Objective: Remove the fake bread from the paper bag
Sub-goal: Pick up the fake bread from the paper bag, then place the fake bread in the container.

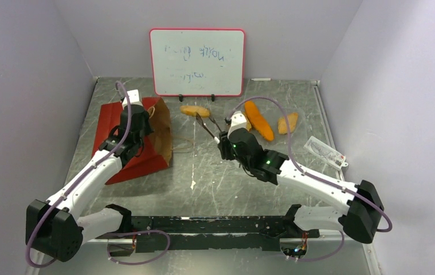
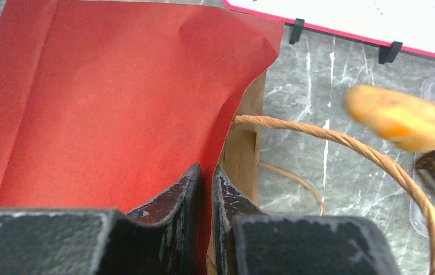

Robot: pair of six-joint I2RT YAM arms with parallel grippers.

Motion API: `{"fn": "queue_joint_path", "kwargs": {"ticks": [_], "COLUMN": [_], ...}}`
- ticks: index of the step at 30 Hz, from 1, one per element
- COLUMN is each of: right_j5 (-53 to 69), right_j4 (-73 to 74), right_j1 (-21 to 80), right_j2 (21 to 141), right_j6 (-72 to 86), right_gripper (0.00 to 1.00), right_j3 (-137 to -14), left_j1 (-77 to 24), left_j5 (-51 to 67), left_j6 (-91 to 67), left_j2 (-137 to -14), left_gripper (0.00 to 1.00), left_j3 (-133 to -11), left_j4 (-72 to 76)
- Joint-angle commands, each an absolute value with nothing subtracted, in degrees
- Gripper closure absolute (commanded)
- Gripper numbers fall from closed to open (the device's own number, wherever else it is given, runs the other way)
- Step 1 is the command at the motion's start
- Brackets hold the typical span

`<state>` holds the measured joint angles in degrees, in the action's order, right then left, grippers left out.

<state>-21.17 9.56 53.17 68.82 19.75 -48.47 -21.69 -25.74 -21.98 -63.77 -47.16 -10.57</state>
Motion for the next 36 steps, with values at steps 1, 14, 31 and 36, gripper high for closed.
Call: {"fn": "queue_joint_path", "kwargs": {"ticks": [1,14,31,36], "right_j5": [-31.0,-51.8,-46.0,-45.2], "right_j4": [11.8,22.1,21.2,22.8], "right_j1": [53.3,50.5,34.1,30.8], "right_j2": [64.2,62.1,67.2,67.5], "right_j6": [23.9,38.7,46.9,49.1], "right_gripper": [1.00,1.00,1.00,1.00], "right_j3": [-48.4,-48.0,-42.0,-40.7], "left_j1": [-19.8,-18.9,-18.9,-18.9], "left_j5": [-26.5,-19.9,-16.5,-15.6], "left_j6": [-24.1,-22.4,-22.4,-22.6], "left_j2": [-63.7,-61.3,-58.5,-58.5], "left_gripper": [0.93,0.93,0.93,0.93], "left_j3": [-48.5,-46.4,-45.7,-45.7], "left_j4": [-11.8,-8.2,-6.9,-6.6]}}
